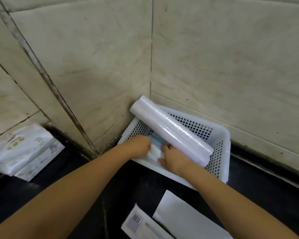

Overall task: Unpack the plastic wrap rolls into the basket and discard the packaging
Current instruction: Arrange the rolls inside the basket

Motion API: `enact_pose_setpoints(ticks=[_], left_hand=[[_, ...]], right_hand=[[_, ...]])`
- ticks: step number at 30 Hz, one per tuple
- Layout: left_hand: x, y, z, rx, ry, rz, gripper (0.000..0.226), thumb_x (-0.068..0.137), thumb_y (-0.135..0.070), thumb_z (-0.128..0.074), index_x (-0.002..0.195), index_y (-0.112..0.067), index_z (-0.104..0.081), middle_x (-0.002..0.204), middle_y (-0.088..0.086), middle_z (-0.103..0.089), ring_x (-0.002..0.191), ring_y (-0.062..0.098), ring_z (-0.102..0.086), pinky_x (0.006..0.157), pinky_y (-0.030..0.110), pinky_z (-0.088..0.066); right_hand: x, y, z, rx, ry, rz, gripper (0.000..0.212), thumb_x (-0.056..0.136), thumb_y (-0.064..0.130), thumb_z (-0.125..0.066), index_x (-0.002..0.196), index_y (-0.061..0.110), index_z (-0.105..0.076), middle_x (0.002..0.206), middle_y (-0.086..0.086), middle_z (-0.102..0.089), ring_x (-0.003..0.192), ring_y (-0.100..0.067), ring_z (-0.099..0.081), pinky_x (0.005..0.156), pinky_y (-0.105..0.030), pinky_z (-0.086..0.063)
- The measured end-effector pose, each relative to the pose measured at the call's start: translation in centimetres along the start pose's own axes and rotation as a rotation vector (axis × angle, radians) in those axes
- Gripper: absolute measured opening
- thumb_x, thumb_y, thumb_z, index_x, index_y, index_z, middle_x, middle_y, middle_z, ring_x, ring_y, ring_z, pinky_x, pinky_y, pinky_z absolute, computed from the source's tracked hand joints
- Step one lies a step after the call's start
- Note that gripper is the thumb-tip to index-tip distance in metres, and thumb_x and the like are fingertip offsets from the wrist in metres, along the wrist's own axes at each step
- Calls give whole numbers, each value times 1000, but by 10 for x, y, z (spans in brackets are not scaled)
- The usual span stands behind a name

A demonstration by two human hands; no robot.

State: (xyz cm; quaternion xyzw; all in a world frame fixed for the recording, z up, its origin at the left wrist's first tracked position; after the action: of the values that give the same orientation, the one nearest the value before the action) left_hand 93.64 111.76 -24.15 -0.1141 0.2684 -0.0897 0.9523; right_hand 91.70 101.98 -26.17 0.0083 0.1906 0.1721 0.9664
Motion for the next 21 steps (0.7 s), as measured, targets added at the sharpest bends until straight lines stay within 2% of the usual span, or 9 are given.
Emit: enact_pose_setpoints(ticks=[2, 5, 9, 12, 14, 16, 18, 19, 21], left_hand=[[1, 0, -5, -9, 58, -25, 33, 92, -8, -47, 120, -14, -63, 126, 7, -60, 110, 24, -56, 94, 30, -45], [0, -1, -9, 8, 140, -70, 35, 90, -3, -45, 116, -15, -66, 125, 5, -63, 110, 24, -57, 98, 32, -45], [-3, -1, -7, 43, 182, -72, 33, 91, -2, -43, 112, -8, -68, 119, 10, -67, 107, 28, -61, 96, 37, -48], [2, -9, 6, 106, 67, -86, 26, 90, -6, -47, 100, -5, -71, 101, 11, -69, 94, 29, -63, 84, 37, -52], [6, -20, 18, 132, -67, -96, 22, 91, -12, -48, 92, -5, -69, 89, 11, -65, 83, 28, -60, 72, 36, -48], [13, -34, 13, 143, -98, -168, 21, 93, -14, -48, 102, -9, -66, 102, 11, -66, 91, 27, -61, 77, 35, -49], [17, -42, -13, 130, 56, -271, 37, 94, -15, -49, 130, -18, -50, 132, 8, -55, 113, 26, -55, 96, 37, -46], [17, -43, -25, 122, 143, -295, 44, 94, -18, -50, 137, -20, -43, 140, 7, -48, 120, 26, -50, 102, 39, -43], [20, -40, -32, 145, 215, -287, 40, 92, -20, -51, 132, -20, -47, 137, 8, -50, 117, 25, -50, 102, 38, -42]], right_hand=[[0, -1, 1, -64, -27, 10, 67, 94, 32, -49, 145, 1, -20, 133, -24, -50, 118, -36, -51, 100, -41, -42], [-1, 1, 7, -120, -70, 18, 61, 90, 15, -53, 142, 0, -26, 126, -21, -55, 110, -34, -57, 93, -40, -46], [-7, -11, 28, 121, -103, 16, 37, 87, -5, -46, 123, 3, -46, 111, -17, -63, 95, -31, -62, 75, -35, -47], [-18, -22, 50, 323, -155, 29, 49, 87, -3, -41, 135, 8, -43, 108, -19, -65, 86, -29, -60, 67, -29, -41], [-23, -29, 64, 327, -192, 34, 56, 88, -1, -39, 142, 12, -36, 104, -18, -65, 78, -26, -56, 64, -31, -43], [-26, -32, 72, 267, -206, 33, 57, 87, -2, -40, 142, 13, -35, 102, -16, -64, 80, -28, -58, 68, -37, -50], [-29, -31, 75, 202, -214, 45, 59, 84, -5, -43, 140, 13, -34, 103, -14, -62, 84, -31, -60, 72, -42, -53], [-32, -29, 74, 169, -221, 55, 61, 83, -6, -44, 140, 13, -33, 103, -14, -60, 83, -31, -60, 72, -44, -53], [-35, -26, 73, 115, -246, 76, 66, 79, -9, -48, 139, 14, -32, 102, -12, -57, 80, -31, -59, 67, -44, -53]])
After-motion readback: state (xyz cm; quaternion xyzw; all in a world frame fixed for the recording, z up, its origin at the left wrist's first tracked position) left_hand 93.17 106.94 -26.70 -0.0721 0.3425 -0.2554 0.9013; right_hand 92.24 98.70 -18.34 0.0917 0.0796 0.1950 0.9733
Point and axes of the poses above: each hand's wrist, its own x-axis towards the middle knuckle, its own z-axis out of the back of the hand, y = z × x, the point moved 10 cm from there along x, towards the middle knuckle
